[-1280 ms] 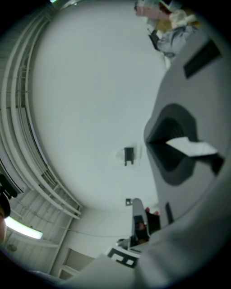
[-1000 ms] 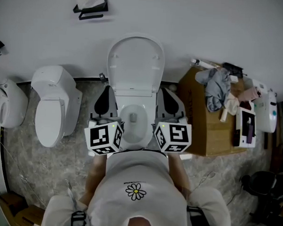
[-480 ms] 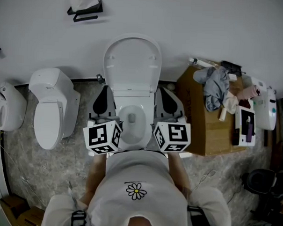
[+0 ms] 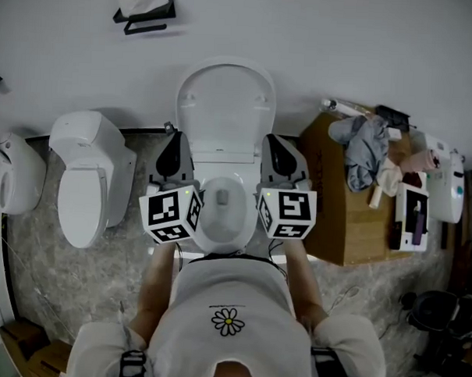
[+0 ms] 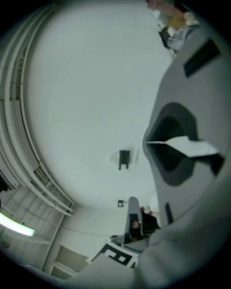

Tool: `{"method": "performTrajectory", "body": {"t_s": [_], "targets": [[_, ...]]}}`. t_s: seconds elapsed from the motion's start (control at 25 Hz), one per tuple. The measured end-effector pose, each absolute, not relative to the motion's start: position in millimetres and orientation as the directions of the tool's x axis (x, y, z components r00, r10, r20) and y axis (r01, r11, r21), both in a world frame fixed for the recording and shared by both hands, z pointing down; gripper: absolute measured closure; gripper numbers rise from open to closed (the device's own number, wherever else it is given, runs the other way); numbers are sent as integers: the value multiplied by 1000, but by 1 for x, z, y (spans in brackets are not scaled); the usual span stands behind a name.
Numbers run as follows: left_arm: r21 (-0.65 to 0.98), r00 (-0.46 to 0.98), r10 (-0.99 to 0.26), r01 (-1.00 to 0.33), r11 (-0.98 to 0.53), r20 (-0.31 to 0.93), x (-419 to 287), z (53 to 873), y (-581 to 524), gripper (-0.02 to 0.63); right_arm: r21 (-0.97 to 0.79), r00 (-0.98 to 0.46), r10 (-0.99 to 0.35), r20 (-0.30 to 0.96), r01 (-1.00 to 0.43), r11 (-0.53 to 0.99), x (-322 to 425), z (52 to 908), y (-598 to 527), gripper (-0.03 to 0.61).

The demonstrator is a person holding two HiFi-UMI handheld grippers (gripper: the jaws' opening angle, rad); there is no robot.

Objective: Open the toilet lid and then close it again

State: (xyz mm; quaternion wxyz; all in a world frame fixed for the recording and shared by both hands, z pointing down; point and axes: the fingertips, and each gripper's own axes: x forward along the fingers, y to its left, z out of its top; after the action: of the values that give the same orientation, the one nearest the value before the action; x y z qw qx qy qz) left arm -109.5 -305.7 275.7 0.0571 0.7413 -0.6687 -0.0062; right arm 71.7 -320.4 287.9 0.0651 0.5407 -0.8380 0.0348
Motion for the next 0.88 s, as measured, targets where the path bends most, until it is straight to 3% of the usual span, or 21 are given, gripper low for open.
{"method": "performTrajectory", "body": {"t_s": [0.12,0.2,0.32,0.48,0.88], "targets": [[61,128,-990,-990,-124,56,-107,271,-335,584,44,-412,-900,142,-906,422,67,285,-348,546],[39,143,-989,-989,-141,45,-105,269,-359,531,59,-420,-894,154,-900,433,64,287,-370,536],[8,159,-986,-987,-159,57,-103,275,-397,457,89,-426,-884,193,-890,448,58,295,-405,448],[-39,159,-982,-986,-164,104,-109,295,-442,399,111,-416,-881,225,-888,447,51,314,-450,426],[-106,110,-962,-984,-141,252,-127,362,-528,390,180,-325,-886,329,-900,397,51,364,-545,426]]}}
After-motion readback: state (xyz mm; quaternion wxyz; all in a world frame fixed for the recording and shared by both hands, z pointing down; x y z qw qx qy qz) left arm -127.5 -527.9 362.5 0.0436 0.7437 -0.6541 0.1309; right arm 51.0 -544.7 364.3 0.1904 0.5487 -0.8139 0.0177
